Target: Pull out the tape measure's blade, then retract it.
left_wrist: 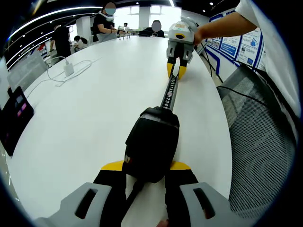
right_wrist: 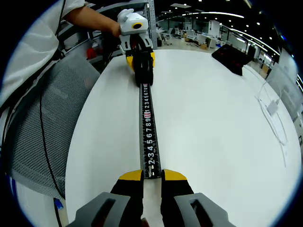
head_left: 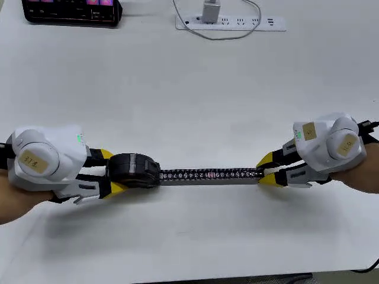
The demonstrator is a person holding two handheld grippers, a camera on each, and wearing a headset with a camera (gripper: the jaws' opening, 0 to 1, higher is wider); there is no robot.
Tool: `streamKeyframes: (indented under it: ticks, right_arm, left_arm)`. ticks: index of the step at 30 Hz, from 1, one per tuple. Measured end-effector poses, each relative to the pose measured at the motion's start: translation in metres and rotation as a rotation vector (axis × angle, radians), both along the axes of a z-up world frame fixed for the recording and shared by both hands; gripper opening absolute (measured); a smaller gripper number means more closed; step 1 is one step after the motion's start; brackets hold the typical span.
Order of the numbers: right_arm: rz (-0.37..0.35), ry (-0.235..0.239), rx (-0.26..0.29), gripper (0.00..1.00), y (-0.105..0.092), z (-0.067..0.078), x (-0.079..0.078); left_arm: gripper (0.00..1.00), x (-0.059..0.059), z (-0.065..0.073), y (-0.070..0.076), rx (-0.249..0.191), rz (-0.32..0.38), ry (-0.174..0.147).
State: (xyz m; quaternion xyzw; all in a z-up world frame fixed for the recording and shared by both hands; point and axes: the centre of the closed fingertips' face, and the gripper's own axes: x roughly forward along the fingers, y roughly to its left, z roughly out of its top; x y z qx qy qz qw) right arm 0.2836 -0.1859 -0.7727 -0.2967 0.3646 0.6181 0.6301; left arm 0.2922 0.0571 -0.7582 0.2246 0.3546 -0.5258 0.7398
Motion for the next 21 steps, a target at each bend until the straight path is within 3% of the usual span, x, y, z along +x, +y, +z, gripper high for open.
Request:
streamKeyframes:
  ticks: [21]
  right_arm:
    - [-0.002,0.004,-0.062,0.10,-0.025,-0.002,-0.001]
  left_arm:
    - [0.26,0.000,0.000,-0.001,0.000,-0.007,-0.002]
